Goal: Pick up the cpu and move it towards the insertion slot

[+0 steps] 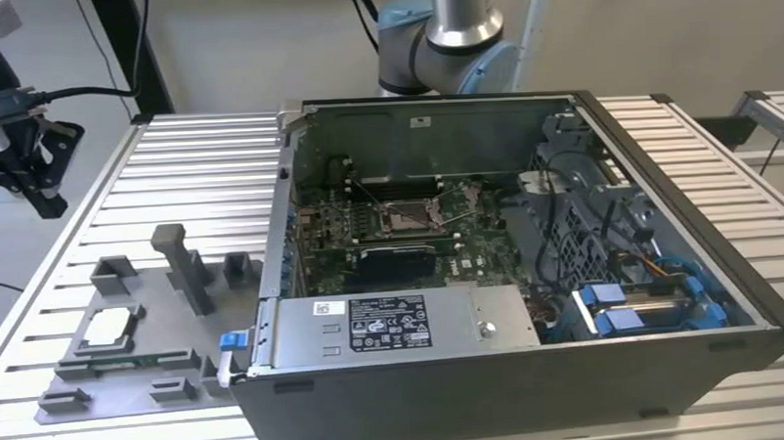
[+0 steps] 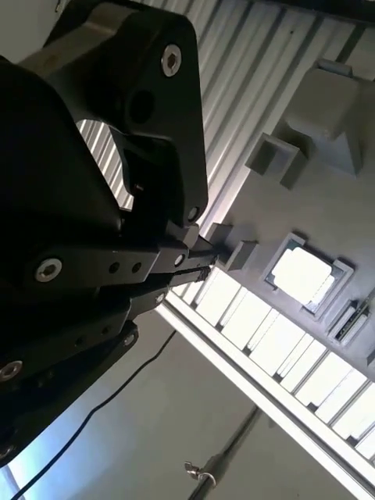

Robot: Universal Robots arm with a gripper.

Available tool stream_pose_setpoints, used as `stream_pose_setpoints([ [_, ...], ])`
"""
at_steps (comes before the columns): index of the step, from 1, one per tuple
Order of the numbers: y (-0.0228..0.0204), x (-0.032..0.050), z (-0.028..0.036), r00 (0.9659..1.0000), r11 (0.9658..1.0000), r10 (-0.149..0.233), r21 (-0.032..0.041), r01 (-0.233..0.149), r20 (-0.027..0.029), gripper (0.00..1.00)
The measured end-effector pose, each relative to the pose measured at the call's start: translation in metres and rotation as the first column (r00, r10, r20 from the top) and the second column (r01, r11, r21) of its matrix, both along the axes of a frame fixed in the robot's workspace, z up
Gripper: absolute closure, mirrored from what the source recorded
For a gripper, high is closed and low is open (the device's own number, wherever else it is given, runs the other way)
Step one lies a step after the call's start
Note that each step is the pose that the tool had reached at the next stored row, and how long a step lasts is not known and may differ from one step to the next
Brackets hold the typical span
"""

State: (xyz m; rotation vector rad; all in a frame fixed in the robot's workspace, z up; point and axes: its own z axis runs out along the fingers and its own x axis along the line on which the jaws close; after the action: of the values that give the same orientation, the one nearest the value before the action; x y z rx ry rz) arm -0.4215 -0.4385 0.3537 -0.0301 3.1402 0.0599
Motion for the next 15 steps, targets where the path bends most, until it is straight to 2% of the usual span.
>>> stream_pose_setpoints([
  [15,0.0,-0.0003,-0.0002,1.0,1.0,0.0,0.0,0.0,0.0001,0.0],
])
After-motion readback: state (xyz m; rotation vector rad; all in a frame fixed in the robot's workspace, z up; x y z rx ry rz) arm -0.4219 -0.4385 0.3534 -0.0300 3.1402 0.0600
